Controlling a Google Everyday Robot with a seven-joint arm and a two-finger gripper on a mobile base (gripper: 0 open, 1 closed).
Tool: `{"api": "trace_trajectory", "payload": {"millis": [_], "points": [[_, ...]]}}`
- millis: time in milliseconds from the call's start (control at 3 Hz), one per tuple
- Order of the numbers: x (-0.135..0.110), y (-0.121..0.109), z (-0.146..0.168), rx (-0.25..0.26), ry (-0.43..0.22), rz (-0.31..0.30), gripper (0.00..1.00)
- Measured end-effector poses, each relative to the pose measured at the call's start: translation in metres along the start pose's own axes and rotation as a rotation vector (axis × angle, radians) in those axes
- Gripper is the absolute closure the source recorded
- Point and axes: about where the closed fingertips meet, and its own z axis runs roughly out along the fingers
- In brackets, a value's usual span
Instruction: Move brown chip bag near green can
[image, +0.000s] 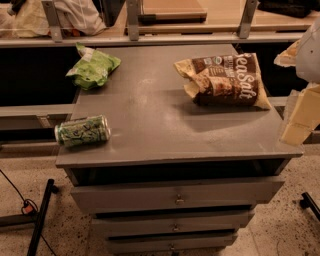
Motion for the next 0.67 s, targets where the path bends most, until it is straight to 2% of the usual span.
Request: {"api": "trace_trajectory", "payload": {"millis": [333,667], "points": [[-0.002,-0.006,0.002,0.018,-0.001,-0.008,0.0],[-0.003,-0.029,0.018,0.069,0.013,-0.021,0.0]]}}
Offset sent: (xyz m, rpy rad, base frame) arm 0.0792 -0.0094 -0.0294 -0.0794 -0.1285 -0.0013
